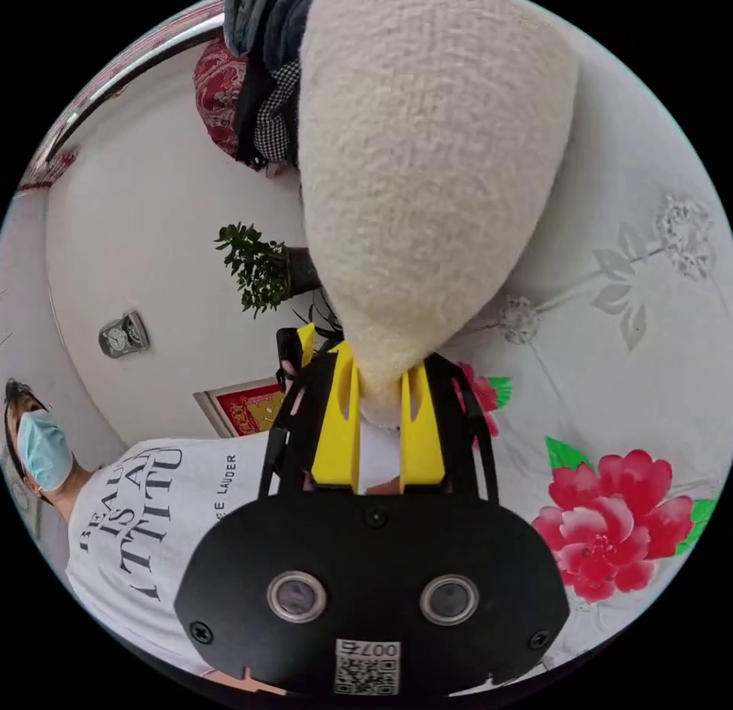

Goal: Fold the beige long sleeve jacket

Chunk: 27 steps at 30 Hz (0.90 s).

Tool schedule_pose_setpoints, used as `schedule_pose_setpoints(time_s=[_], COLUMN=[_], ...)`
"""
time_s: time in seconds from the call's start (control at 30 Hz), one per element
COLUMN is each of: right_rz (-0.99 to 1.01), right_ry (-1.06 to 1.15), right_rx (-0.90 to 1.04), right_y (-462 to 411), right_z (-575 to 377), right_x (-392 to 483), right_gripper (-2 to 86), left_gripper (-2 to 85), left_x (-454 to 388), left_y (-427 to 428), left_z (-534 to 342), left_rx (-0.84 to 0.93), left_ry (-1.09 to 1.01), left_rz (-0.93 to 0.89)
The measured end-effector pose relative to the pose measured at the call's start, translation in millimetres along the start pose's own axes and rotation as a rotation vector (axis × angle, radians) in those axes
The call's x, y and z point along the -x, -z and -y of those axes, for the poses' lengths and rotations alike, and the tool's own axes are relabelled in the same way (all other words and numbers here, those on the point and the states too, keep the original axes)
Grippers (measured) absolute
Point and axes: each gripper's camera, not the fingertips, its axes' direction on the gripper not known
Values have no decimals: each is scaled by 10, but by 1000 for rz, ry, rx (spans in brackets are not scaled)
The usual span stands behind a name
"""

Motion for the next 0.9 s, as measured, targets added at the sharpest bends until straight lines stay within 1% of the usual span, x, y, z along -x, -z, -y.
schedule_pose_setpoints(time_s=[0.1, 0.17, 0.23, 0.3, 0.33, 0.4, 0.47, 0.5, 0.53, 0.6, 0.63, 0.67, 0.73, 0.8, 0.9], right_rz=[-130, -136, -122, -108, -99, -64, -91, -106, -104, -10, 23, 101, 83, 12, -7], right_ry=[51, 64, 40, -30, -54, -75, -62, -54, -53, -55, -54, -60, -53, 5, 76], right_rx=[121, 94, -22, -210, -256, -417, -485, -500, -500, -523, -504, -484, -516, -490, -457], right_y=[-135, 60, 435, 1034, 1177, 1638, 1829, 1882, 1895, 1881, 1846, 1782, 1764, 1736, 1685], right_z=[-21, -114, -263, -456, -489, -539, -471, -383, -335, -178, -134, -81, -116, -164, -185], right_x=[83, 29, -100, -337, -396, -531, -558, -583, -604, -710, -738, -780, -701, -423, -4], right_gripper=[84, 99, 116, 139, 145, 161, 167, 167, 167, 156, 152, 144, 132, 118, 105], left_gripper=[238, 243, 248, 247, 245, 236, 219, 202, 158, 118, 104, 99, 84, 80, 77], left_x=[138, 170, 129, 81, 52, 18, 12, 36, 84, 134, 108, 79, -98, -240, -487], left_y=[172, 186, 111, 28, -29, -115, -195, -234, -265, -286, -276, -264, -137, 0, 245], left_z=[10, 49, 131, 211, 270, 373, 486, 557, 610, 661, 682, 693, 749, 822, 994], left_rx=[-21, -23, -2, 17, 28, 50, 81, 106, 126, 133, 127, 125, 97, 80, 55], left_ry=[30, 29, -2, -27, -40, -59, -58, -48, -27, -10, -24, -32, -98, -140, -211], left_rz=[-35, -61, -81, -93, -94, -95, -75, -50, -22, -31, -50, -41, -27, -40, -51])
